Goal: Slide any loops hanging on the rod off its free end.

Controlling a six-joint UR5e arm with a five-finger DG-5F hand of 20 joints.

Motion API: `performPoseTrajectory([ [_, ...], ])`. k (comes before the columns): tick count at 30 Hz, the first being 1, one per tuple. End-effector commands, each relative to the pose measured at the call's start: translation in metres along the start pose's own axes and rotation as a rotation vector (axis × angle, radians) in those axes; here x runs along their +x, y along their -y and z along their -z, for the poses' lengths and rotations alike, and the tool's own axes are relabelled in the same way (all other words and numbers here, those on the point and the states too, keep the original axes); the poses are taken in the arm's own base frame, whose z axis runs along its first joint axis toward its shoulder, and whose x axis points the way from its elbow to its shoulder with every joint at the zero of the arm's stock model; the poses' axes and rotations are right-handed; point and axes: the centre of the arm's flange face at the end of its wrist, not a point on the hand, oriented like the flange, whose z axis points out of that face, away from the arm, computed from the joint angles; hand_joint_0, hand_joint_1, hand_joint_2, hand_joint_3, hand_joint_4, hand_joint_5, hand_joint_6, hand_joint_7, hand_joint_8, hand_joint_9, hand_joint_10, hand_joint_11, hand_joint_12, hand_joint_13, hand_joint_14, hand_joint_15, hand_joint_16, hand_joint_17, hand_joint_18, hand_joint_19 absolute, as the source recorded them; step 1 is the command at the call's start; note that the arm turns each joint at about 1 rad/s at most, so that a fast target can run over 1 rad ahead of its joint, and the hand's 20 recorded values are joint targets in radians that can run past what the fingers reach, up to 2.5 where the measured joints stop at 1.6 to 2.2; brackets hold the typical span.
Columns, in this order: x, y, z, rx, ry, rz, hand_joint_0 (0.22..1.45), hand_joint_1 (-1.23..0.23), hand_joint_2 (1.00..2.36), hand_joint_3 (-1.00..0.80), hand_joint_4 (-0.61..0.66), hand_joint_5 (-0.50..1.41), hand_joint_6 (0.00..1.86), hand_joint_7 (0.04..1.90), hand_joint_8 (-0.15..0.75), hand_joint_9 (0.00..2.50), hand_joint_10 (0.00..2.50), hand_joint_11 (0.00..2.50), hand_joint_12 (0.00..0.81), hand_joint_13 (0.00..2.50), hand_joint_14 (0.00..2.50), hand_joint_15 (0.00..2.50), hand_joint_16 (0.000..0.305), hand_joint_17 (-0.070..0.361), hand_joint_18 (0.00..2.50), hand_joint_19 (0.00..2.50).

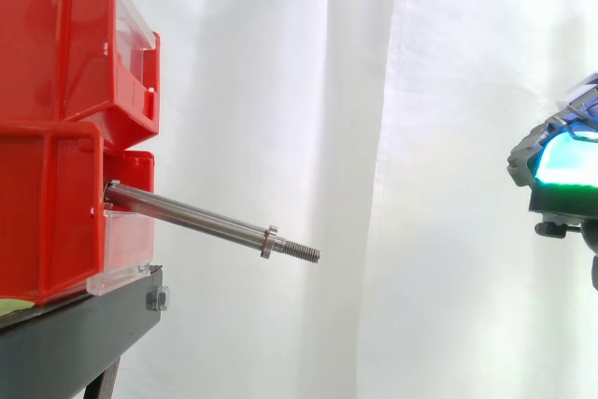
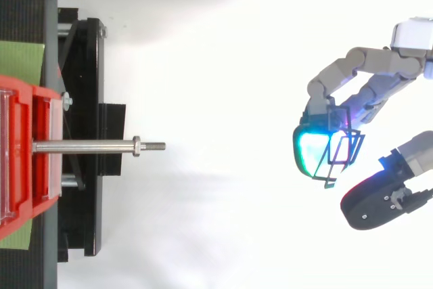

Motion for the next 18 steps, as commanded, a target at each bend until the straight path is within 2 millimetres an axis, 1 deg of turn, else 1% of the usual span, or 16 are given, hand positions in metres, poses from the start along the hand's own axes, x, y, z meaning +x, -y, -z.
performPoseTrajectory([
  [1, -0.0005, -0.0005, 0.0003, -0.001, 0.001, -0.005, 0.53, -0.85, 1.0, -0.5, 0.14, -0.18, 0.83, 1.02, 0.26, 0.82, 0.01, 0.41, 0.279, 0.79, 0.01, 0.15, 0.04, 0.091, 0.8, 0.41],
  [12, -0.0004, 0.0, 0.0009, 0.004, -0.002, -0.004, 0.52, -0.86, 1.0, -0.5, 0.15, -0.17, 0.83, 1.01, 0.261, 0.82, 0.01, 0.41, 0.282, 0.8, 0.01, 0.15, 0.041, 0.092, 0.81, 0.41],
  [14, -0.0003, 0.0006, 0.0001, 0.005, 0.0, -0.004, 0.53, -0.83, 1.0, -0.5, 0.15, -0.17, 0.83, 1.01, 0.262, 0.83, 0.01, 0.41, 0.281, 0.79, 0.01, 0.15, 0.041, 0.091, 0.8, 0.41],
  [16, -0.0003, 0.0006, 0.0001, 0.005, 0.0, -0.005, 0.56, -0.7, 1.0, -0.5, 0.13, -0.17, 0.82, 1.03, 0.258, 0.83, 0.02, 0.41, 0.272, 0.79, 0.01, 0.15, 0.039, 0.088, 0.79, 0.42],
  [18, -0.0003, 0.0007, 0.0002, 0.006, -0.001, -0.004, 0.58, -0.66, 1.0, -0.5, 0.12, -0.16, 0.81, 1.04, 0.253, 0.83, 0.01, 0.41, 0.269, 0.79, 0.01, 0.15, 0.038, 0.086, 0.79, 0.42],
])
